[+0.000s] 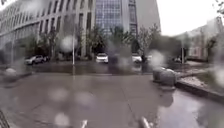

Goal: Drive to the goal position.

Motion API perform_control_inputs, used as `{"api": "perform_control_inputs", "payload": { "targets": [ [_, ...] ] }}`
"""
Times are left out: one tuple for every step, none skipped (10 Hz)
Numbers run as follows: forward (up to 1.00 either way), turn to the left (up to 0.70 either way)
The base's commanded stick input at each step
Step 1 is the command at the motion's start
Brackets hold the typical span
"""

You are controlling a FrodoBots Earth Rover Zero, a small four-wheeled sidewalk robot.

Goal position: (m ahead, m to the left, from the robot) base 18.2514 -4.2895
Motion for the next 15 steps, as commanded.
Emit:
{"api": "perform_control_inputs", "payload": {
  "targets": [
    [0.7,0.0],
    [0.7,0.0],
    [0.7,0.0],
    [0.7,0.0],
    [0.7,0.0],
    [0.7,0.0],
    [0.7,0.0],
    [0.7,0.0],
    [0.7,0.0],
    [0.7,0.0],
    [0.7,0.0],
    [0.7,0.0],
    [0.7,0.0],
    [0.7,0.0],
    [0.7,0.0]
  ]
}}
